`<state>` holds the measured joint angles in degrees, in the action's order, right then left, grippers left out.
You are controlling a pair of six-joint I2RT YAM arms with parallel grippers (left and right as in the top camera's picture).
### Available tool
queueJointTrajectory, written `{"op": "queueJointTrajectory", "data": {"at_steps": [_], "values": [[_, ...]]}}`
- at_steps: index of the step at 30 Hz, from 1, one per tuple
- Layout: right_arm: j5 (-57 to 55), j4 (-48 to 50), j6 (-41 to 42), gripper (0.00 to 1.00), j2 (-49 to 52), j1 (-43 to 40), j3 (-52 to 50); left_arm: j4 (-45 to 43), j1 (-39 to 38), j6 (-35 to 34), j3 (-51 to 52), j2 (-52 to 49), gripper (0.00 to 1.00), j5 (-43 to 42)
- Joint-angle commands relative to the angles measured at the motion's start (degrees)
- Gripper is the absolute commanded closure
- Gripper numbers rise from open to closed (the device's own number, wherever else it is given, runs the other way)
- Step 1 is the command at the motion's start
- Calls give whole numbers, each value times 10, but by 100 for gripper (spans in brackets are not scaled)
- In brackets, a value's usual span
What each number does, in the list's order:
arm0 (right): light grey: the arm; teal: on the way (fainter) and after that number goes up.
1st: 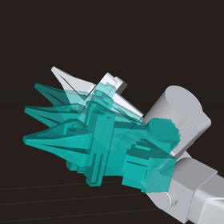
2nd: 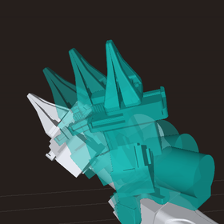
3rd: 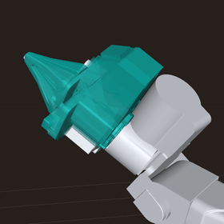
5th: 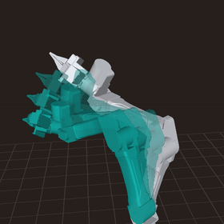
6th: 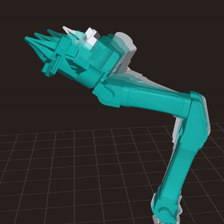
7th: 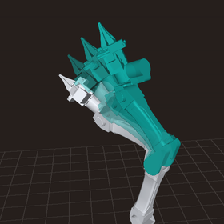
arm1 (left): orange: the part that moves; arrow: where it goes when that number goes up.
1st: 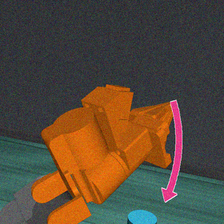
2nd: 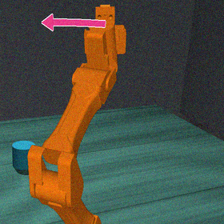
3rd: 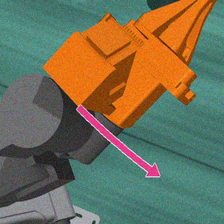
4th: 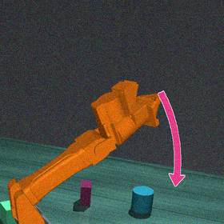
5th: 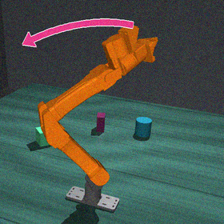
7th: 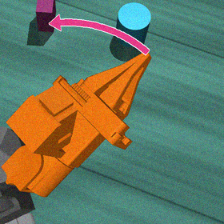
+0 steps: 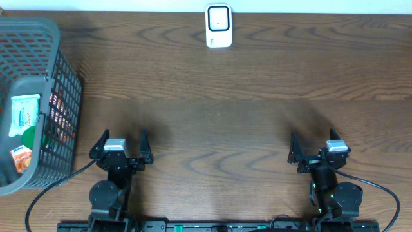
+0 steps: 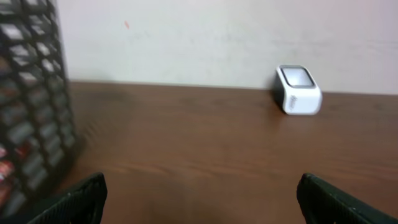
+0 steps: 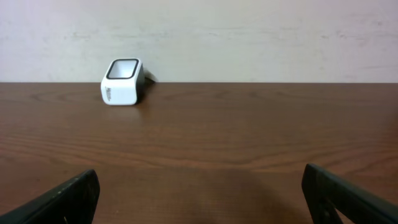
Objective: Scan the item barcode
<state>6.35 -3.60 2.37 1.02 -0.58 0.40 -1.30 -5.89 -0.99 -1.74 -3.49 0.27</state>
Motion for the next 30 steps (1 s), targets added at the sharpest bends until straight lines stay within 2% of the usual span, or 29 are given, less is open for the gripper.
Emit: {"op": "queueJointTrajectory", "data": {"at_steps": [1, 7, 12, 17, 20, 24, 30], "values": [[-5, -2, 6, 1, 0, -2, -1, 9, -3, -66, -56, -40, 2, -30], [-4, -2, 6, 1, 0, -2, -1, 56, -3, -75, -186, -181, 2, -102], [-5, -2, 6, 1, 0, -2, -1, 129, -3, -75, -337, -315, 2, -106], [-4, -2, 6, 1, 0, -2, -1, 274, -3, -75, -522, -424, 2, -111], [-4, -2, 6, 1, 0, -2, -1, 381, -3, -74, -615, -471, 2, -179], [-5, -2, 6, 1, 0, -2, -1, 411, -3, -79, -633, -490, 2, -218], [-4, -2, 6, 1, 0, -2, -1, 424, 1, -87, -656, -499, 2, -216]]}}
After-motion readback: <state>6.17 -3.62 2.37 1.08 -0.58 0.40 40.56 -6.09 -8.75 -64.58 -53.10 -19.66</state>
